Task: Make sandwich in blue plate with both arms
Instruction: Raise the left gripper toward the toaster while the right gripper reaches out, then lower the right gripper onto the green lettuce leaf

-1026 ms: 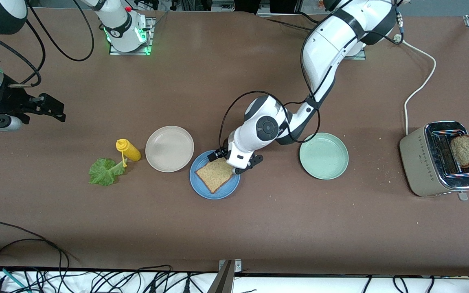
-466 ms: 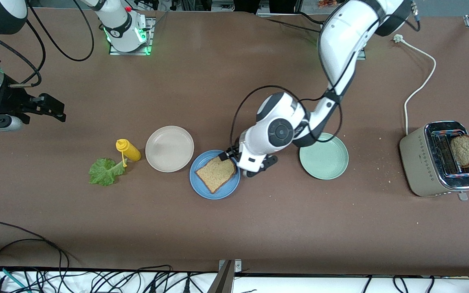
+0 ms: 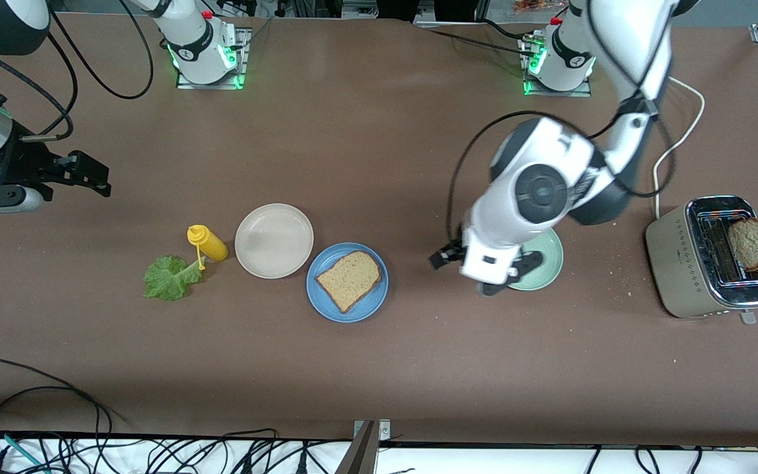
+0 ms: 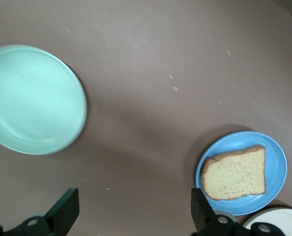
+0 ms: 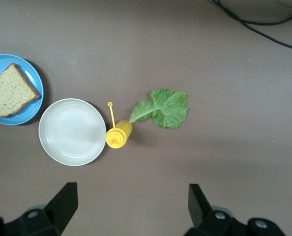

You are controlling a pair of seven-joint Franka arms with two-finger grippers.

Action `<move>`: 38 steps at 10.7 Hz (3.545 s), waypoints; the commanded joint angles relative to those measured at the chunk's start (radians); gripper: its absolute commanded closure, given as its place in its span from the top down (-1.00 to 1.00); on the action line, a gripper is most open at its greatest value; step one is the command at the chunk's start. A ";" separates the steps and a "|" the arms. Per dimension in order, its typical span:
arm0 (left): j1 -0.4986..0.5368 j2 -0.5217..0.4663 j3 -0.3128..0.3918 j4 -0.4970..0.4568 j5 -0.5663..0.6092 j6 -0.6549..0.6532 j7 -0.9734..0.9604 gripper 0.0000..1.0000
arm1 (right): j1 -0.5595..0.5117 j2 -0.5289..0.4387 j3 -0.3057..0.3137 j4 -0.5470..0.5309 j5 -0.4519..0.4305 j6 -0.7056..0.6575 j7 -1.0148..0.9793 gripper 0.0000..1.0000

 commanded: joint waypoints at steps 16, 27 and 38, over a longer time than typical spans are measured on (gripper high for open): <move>0.409 -0.215 -0.007 -0.042 0.162 -0.225 0.696 1.00 | -0.060 0.077 0.004 -0.001 0.021 -0.035 -0.240 1.00; 0.409 -0.209 -0.006 -0.043 0.162 -0.225 0.696 1.00 | -0.141 0.365 0.084 -0.072 0.022 0.341 -0.302 1.00; 0.408 -0.207 -0.006 -0.043 0.165 -0.225 0.695 1.00 | -0.192 0.513 0.107 -0.277 0.040 0.803 -0.376 1.00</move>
